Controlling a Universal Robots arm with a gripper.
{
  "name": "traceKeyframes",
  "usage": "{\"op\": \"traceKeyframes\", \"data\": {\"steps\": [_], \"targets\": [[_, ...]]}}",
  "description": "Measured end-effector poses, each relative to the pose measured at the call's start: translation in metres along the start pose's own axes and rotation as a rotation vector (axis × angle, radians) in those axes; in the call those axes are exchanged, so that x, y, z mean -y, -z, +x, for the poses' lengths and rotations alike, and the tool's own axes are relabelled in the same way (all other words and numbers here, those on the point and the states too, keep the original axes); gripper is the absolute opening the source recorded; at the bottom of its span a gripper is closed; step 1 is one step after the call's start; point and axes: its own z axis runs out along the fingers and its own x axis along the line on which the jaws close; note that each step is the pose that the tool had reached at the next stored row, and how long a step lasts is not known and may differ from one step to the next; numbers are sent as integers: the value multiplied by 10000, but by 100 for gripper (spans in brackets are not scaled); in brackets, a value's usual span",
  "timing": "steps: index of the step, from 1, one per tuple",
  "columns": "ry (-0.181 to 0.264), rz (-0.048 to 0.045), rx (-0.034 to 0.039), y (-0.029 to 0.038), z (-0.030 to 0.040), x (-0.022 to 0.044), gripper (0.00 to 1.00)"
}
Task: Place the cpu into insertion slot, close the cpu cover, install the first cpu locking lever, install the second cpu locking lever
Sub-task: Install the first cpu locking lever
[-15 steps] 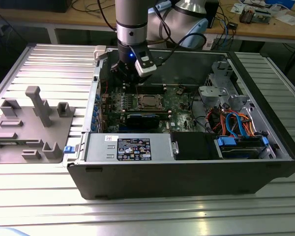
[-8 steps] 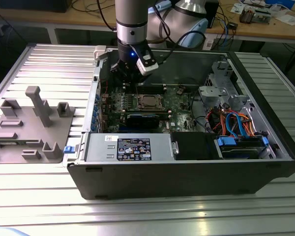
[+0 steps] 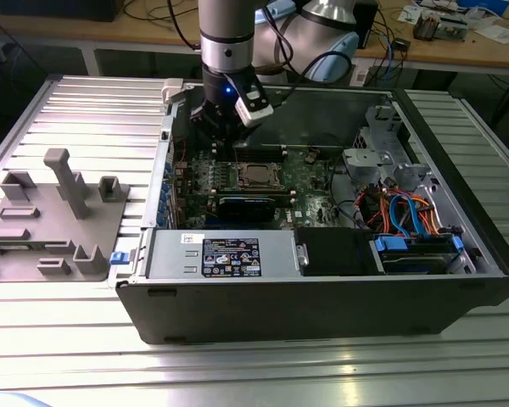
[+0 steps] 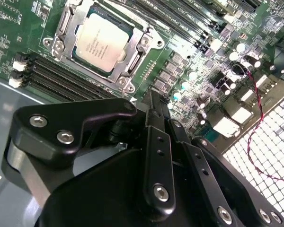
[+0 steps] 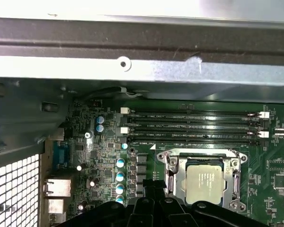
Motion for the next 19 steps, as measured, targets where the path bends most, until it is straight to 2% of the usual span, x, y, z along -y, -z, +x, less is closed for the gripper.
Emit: {"op": "traceKeyframes", "data": {"steps": [6, 11, 19], "targets": [[3, 0, 0, 6, 5, -56, 11], [13, 0, 0, 24, 8, -128, 11], [32, 3, 3, 25, -10, -167, 11]]}}
